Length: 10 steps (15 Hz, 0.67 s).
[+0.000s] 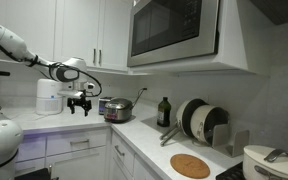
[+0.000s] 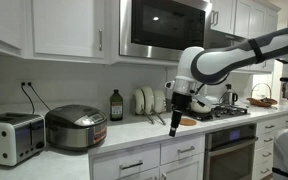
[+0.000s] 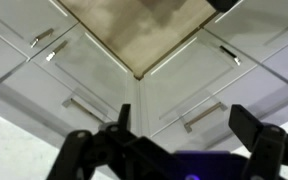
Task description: Open the deep fryer
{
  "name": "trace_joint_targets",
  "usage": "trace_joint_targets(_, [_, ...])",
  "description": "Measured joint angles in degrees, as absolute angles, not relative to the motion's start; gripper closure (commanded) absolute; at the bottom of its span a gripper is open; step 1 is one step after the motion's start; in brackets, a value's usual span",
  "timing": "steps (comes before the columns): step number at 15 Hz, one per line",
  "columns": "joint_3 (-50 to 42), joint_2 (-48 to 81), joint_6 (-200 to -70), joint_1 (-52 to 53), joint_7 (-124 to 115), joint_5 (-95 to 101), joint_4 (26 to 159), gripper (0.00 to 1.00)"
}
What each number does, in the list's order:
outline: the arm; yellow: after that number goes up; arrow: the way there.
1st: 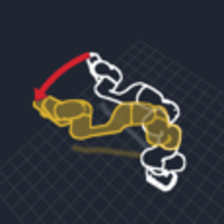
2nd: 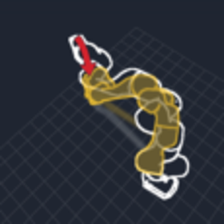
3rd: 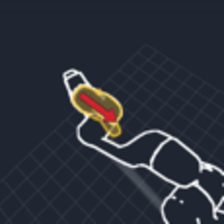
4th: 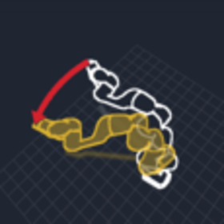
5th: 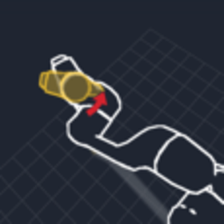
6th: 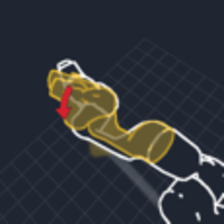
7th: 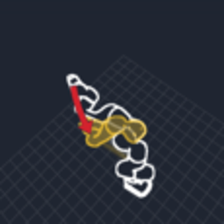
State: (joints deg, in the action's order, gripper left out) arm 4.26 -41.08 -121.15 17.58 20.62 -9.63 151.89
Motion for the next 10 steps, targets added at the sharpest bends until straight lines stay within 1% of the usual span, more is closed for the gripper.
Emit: trace_joint_targets(10, [11.3, -37.7, -149.9, 19.9, 9.4, -10.0, 151.6, 0.00])
